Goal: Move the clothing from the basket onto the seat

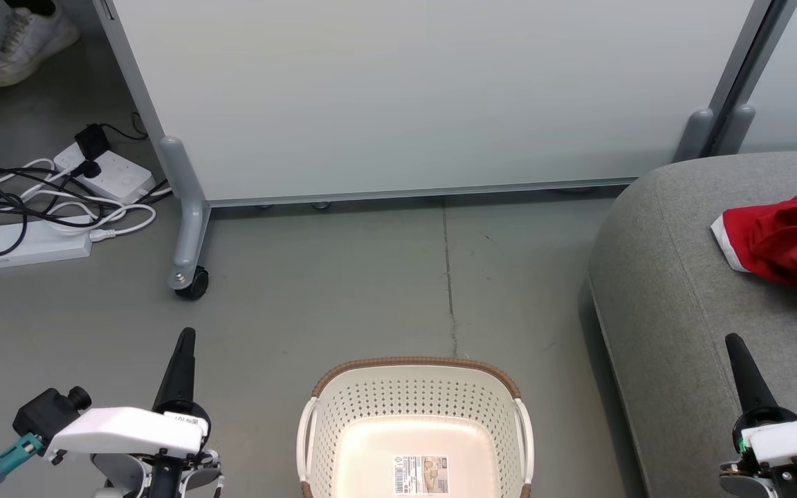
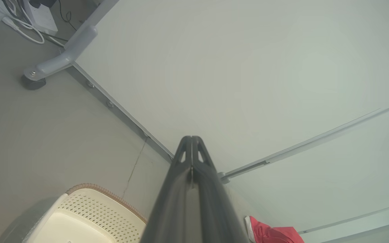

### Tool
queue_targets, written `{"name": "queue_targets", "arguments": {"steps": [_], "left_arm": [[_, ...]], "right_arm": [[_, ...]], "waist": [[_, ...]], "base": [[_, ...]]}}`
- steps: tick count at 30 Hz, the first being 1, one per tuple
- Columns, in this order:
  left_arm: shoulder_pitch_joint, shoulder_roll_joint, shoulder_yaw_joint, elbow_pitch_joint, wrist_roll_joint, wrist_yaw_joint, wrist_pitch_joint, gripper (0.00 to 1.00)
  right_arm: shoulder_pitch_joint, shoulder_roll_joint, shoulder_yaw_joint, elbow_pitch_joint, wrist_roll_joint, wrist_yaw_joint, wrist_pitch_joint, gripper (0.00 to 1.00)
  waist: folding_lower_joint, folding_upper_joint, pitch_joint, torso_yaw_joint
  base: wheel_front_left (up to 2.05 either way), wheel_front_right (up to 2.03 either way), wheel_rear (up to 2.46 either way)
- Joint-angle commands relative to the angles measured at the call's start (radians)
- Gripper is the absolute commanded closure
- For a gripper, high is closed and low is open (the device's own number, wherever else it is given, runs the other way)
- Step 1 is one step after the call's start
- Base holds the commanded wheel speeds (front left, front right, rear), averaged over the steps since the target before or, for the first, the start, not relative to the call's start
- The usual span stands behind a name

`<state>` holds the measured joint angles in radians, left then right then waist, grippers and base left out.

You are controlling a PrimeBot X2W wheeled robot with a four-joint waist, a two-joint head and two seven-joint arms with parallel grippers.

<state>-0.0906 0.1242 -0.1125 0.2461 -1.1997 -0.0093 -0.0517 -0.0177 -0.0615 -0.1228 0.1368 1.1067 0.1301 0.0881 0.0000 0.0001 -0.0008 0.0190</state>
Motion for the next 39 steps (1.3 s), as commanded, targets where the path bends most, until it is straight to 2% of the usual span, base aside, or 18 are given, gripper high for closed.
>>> {"name": "queue_targets", "arguments": {"steps": [1, 39], "left_arm": [[-0.030, 0.004, 0.012, -0.002, -0.022, -0.012, 0.009, 1.00], [-0.084, -0.049, 0.092, 0.053, -0.289, -0.089, 0.080, 1.00]], "right_arm": [[-0.026, -0.008, -0.008, -0.004, 0.026, 0.001, 0.004, 1.00], [-0.080, -0.001, -0.061, 0.083, 0.346, 0.001, 0.048, 1.00]], "waist": [[0.0000, -0.0001, 0.000, 0.000], [0.0000, -0.0001, 0.006, -0.012]], "base": [[0.00, 0.00, 0.00], [0.00, 0.00, 0.00]]}}
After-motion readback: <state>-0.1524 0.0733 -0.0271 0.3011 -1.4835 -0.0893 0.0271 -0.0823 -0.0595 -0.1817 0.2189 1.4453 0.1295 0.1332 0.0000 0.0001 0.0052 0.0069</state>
